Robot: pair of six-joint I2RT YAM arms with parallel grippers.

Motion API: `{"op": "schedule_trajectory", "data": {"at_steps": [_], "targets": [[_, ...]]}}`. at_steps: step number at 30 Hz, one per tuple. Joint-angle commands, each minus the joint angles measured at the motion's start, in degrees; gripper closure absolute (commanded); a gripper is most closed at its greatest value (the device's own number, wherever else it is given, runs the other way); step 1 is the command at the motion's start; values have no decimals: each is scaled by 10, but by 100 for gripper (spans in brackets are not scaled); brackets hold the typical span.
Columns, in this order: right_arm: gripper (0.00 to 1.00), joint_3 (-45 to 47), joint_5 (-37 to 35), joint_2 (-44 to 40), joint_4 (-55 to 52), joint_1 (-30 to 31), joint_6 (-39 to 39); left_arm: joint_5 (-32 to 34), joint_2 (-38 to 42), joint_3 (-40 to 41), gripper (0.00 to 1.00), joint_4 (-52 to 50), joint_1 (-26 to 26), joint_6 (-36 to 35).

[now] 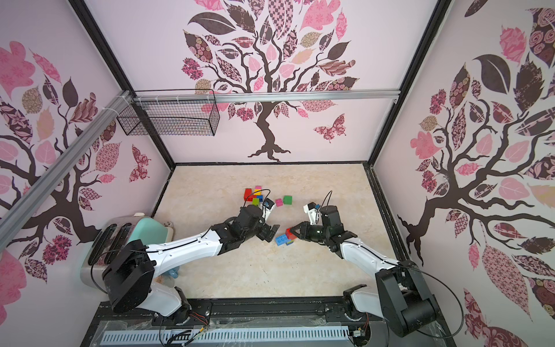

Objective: Assemble the number 4 with lego
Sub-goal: Assemble the lego brick with the lego brick.

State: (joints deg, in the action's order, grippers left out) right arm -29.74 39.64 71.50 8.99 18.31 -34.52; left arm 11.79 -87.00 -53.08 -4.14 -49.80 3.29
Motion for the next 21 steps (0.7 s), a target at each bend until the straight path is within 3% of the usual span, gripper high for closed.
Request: {"op": "schedule_trajectory", "data": {"at_steps": [1,7,14,21], "targets": [[82,-17,-5,-9,-45,1,2,8,-3,21,2,9,2,9],[76,-32,-2,-21,-54,2,4,-2,-5,28,2,16,2,12],[75,-46,3,-6,-61,10,10,-103,0,62,2,67,-1,-8],[74,-61,-3,10,-64,24,12,-87,-23,56,2,56,-2,-15]]}}
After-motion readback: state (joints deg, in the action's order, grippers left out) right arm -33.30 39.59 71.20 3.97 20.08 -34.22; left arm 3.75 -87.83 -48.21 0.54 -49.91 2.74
